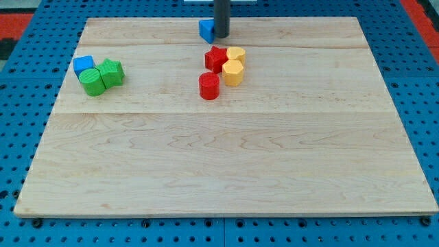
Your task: Move the blue triangle towards the group of blocks
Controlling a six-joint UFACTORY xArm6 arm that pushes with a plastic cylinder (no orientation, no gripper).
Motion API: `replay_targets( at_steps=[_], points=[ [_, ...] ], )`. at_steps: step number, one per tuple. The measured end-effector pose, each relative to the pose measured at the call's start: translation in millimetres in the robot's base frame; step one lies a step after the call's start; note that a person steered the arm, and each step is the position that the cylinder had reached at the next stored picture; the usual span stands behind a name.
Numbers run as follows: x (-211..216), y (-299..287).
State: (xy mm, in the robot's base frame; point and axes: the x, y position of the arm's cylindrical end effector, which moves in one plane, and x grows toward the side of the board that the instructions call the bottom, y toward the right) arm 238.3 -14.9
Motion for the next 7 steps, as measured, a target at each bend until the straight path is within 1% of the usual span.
replay_targets(
  at_steps=[1, 2, 3, 4, 5, 6, 7],
  points=[
    [-12.6, -23.1],
    [-44.2, 5.0],
    [-22.4, -60.9],
    [16.2, -144.9],
    [48.2, -201.0],
    [47.0, -203.0],
    [58.4, -203.3]
  ],
)
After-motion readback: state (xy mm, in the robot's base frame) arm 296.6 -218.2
